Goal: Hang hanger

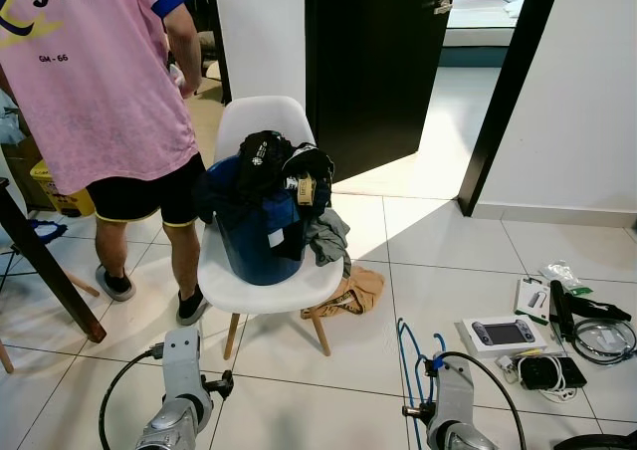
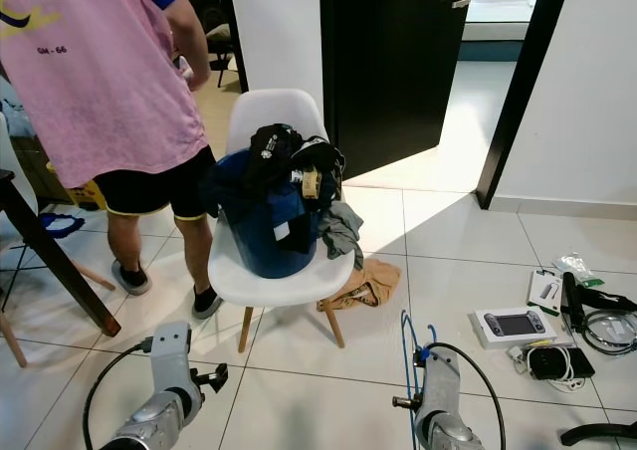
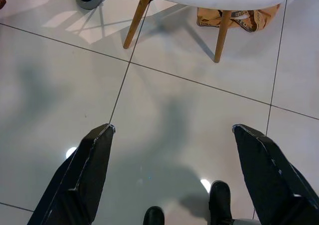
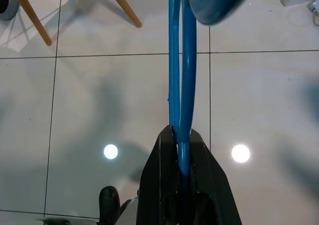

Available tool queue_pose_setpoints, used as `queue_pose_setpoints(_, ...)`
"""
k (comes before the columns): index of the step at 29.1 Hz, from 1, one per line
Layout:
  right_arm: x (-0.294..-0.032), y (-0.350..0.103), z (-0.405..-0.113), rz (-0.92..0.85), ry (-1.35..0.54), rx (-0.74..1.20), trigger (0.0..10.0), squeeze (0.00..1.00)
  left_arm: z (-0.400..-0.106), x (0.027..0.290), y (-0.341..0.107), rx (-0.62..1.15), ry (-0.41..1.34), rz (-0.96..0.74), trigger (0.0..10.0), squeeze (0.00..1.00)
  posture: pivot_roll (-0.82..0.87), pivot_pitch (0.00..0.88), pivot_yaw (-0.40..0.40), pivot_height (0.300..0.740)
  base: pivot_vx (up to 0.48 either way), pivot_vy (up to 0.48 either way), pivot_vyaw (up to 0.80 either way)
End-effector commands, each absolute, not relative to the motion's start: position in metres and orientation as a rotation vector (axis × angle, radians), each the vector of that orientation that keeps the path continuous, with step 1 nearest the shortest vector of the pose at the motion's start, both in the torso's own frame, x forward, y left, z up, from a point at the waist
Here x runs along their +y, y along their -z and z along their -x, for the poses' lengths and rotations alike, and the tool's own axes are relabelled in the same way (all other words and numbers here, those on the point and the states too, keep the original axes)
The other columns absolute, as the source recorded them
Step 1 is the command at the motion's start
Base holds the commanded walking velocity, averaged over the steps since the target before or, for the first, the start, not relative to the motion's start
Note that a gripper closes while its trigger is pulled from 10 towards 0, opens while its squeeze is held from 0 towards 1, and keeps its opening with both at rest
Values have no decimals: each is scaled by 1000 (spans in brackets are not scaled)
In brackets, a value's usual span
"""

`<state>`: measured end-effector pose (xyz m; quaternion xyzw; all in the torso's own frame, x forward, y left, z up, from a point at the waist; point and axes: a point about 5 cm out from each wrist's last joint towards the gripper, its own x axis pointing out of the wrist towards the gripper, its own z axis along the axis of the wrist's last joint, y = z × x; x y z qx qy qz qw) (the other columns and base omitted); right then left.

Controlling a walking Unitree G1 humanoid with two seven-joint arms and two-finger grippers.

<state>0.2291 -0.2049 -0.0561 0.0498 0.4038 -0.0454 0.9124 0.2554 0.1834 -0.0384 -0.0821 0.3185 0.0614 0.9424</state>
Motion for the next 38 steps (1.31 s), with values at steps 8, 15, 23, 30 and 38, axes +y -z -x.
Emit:
queue_pose_setpoints(8, -203, 58, -227, -90, 80, 844, 10000, 0, -254, 183, 37, 604, -118, 165, 10000, 0, 17, 0, 10, 740, 0, 0, 0)
queue_pose_setpoints(15, -202, 57, -228, -84, 76, 841, 10000, 0, -256, 185, 32, 520, -161, 215, 10000, 0, 23, 0, 5, 740, 0, 0, 0)
queue_pose_setpoints(23, -202, 57, -228, -84, 70, 837, 10000, 0, -344, 225, -90, 1, -72, 139, 10000, 0, 26, 0, 5, 740, 172, 0, 0)
queue_pose_setpoints(30, -202, 57, -228, -88, 70, 829, 10000, 0, -361, 210, -137, -203, 27, 54, 10000, 0, 27, 0, 8, 740, 310, 0, 0)
queue_pose_setpoints(38, -202, 57, -228, -89, 70, 828, 10000, 0, -363, 199, -155, -289, 92, 31, 10000, 0, 29, 0, 8, 740, 324, 0, 0)
